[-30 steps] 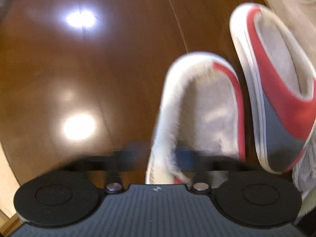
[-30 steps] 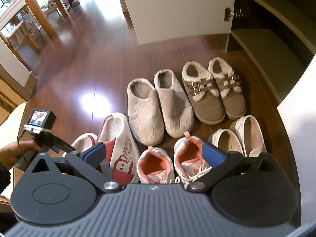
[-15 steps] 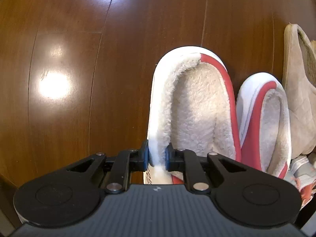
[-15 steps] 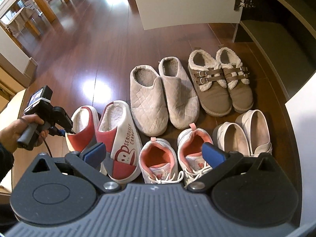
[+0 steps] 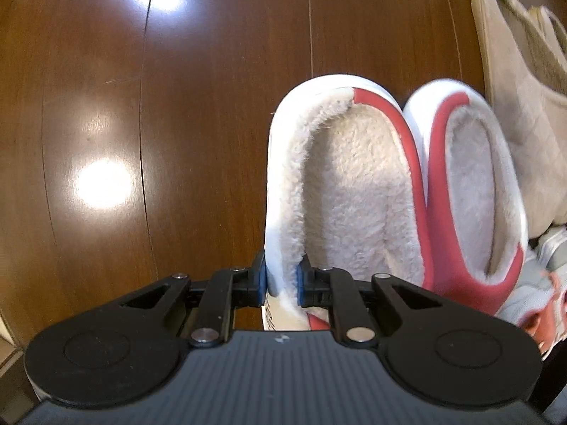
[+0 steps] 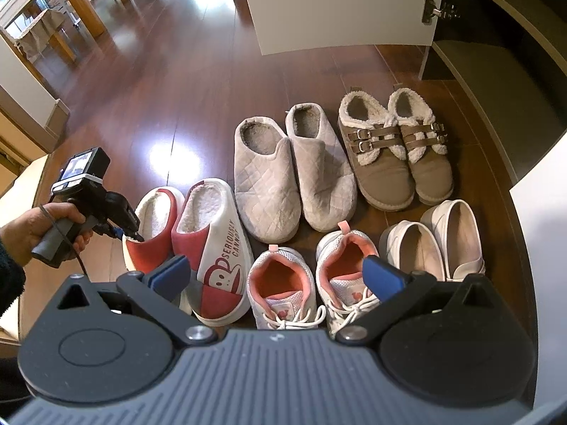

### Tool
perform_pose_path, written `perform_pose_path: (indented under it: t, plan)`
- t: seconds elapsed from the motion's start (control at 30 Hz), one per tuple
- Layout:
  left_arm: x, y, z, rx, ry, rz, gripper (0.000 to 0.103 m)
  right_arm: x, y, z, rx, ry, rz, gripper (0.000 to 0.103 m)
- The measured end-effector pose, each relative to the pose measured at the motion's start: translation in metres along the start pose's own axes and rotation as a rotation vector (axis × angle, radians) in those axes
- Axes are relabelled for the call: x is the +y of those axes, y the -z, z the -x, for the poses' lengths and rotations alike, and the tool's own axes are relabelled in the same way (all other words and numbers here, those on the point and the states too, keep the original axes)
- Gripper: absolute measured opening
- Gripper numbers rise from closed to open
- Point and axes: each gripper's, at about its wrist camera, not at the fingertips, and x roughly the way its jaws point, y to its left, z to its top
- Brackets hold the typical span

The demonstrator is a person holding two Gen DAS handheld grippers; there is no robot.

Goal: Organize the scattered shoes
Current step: 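Carry the red-grey slipper beside its mate and lower it, then open the left gripper and lift it away from the slipper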

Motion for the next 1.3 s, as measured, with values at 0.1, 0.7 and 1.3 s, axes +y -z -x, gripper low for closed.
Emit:
perform_pose_path:
  t: [0.1,0.7,1.3]
  plan:
    - [-0.002,0.006,0.000,-0.010,0.003,0.018,0.016,0.001,0.000,0.002,-0.002,-0.002,0.004,0.102]
    - [0.027,0.072,0.200,-0.479,-0.050,0.056,0.066,-0.007,-0.007,0.014,-0.127,0.094,0.099,0.102]
    - [-0.060,0.277,0.292,-0.892,0.027,-0.140,0.100,-0.018,0.125,0.223,-0.651,0.150,-0.199,0.103]
